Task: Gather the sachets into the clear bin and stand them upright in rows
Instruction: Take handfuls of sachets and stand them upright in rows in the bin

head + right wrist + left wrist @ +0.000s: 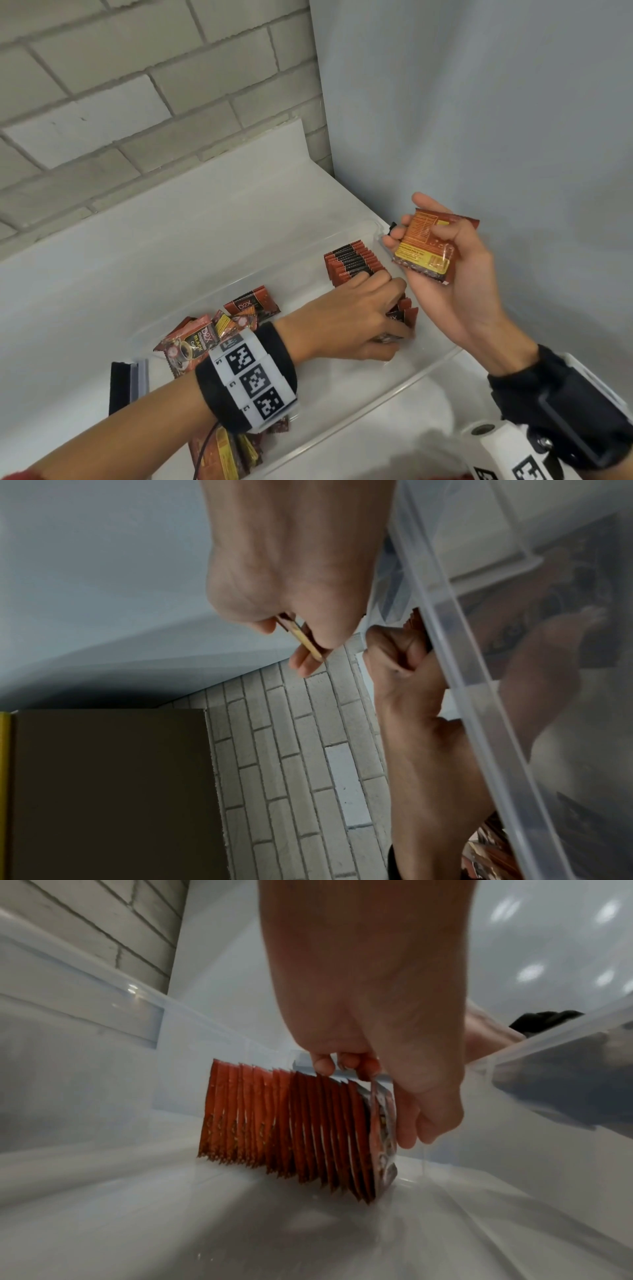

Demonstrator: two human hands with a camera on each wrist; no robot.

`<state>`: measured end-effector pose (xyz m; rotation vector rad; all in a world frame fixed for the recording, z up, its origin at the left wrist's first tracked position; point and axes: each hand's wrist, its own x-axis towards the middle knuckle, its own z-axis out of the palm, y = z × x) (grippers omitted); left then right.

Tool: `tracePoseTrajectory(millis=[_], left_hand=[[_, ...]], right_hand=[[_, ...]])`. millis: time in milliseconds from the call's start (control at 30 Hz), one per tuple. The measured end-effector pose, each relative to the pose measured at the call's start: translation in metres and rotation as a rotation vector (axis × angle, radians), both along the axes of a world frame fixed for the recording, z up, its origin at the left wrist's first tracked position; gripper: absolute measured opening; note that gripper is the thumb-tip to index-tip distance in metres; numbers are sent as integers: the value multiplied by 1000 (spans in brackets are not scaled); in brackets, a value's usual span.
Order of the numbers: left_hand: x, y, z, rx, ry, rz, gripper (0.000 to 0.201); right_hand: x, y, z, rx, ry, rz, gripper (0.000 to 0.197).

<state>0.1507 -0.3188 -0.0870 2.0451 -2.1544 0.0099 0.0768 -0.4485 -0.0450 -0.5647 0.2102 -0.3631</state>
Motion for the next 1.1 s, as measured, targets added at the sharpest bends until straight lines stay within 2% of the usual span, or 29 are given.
tracePoseTrajectory(millis=[133,233,400,500,567,633,700,800,867,900,1033,1100], left_hand=[[9,4,9,-39,121,64,19],[20,9,26,-84,291,191,19],[31,20,62,-129,876,497,29],[30,21,75,-200,1211,558,40],[27,21,80,-233,1274,565,44],[24,22,83,-252,1325,557,31],[22,24,86,-273,1440,584,20],[21,27,87,-338,1556,621,17],[20,31,88,-388,1587,643,17],[19,33,88,-404,1594,655,17],[15,37,84,-421,1612,707,15],[12,38,82,-407,1570,738,13]], right_hand=[[0,2,0,-117,88,27,17],[0,1,-1,-213,42,38,8],[-2,2,-2,-387,-91,84,11],[-4,5,-1,-470,-118,170,12],[-5,5,-3,-515,-128,215,13],[-5,4,-6,-557,-141,235,20],[-4,2,-8,-537,-147,244,41],[-6,-3,-9,-401,-146,322,75],[-10,-5,-6,-344,-135,368,82],[-12,-6,-4,-356,-102,374,78],[-17,-9,7,-533,116,289,42],[-17,-13,9,-586,167,226,27]])
